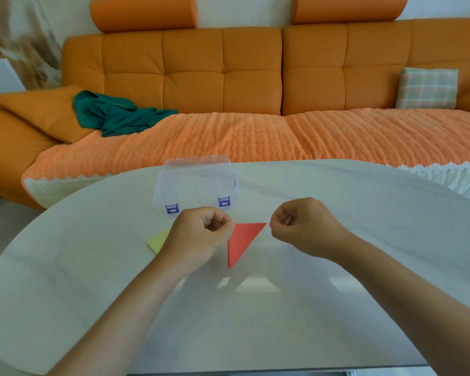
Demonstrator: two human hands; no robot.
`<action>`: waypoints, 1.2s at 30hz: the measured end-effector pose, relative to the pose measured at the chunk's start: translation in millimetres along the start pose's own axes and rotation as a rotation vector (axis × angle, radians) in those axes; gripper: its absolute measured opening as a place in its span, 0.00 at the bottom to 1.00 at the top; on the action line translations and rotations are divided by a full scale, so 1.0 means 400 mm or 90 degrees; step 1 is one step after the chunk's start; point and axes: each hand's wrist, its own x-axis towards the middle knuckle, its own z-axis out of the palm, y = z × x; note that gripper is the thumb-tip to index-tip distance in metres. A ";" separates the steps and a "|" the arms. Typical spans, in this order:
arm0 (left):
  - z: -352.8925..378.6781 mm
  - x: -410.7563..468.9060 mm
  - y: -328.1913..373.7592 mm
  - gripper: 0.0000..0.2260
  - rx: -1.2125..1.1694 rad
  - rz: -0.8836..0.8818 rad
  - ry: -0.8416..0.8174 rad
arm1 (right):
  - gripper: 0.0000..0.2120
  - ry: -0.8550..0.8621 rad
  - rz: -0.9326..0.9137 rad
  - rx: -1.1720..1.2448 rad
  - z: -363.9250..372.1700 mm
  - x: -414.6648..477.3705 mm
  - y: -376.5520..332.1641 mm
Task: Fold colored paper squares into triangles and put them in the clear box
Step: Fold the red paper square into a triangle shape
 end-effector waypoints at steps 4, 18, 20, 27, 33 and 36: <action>-0.014 0.000 -0.003 0.06 -0.022 -0.023 -0.009 | 0.07 0.045 0.005 0.025 -0.001 -0.001 0.006; 0.014 -0.015 0.023 0.04 0.049 0.018 -0.059 | 0.07 -0.061 -0.062 0.052 0.039 -0.020 -0.049; -0.008 -0.007 0.016 0.04 0.071 0.005 -0.048 | 0.08 -0.048 -0.045 0.064 0.030 -0.015 -0.046; 0.013 -0.013 0.012 0.06 -0.140 -0.055 0.018 | 0.09 0.012 0.012 0.171 0.025 -0.010 -0.038; 0.063 -0.031 0.014 0.07 -0.174 -0.092 0.053 | 0.09 -0.003 0.019 0.167 0.030 -0.014 -0.045; 0.062 -0.031 0.014 0.07 -0.057 -0.035 0.024 | 0.07 -0.022 -0.025 0.123 0.034 -0.021 -0.047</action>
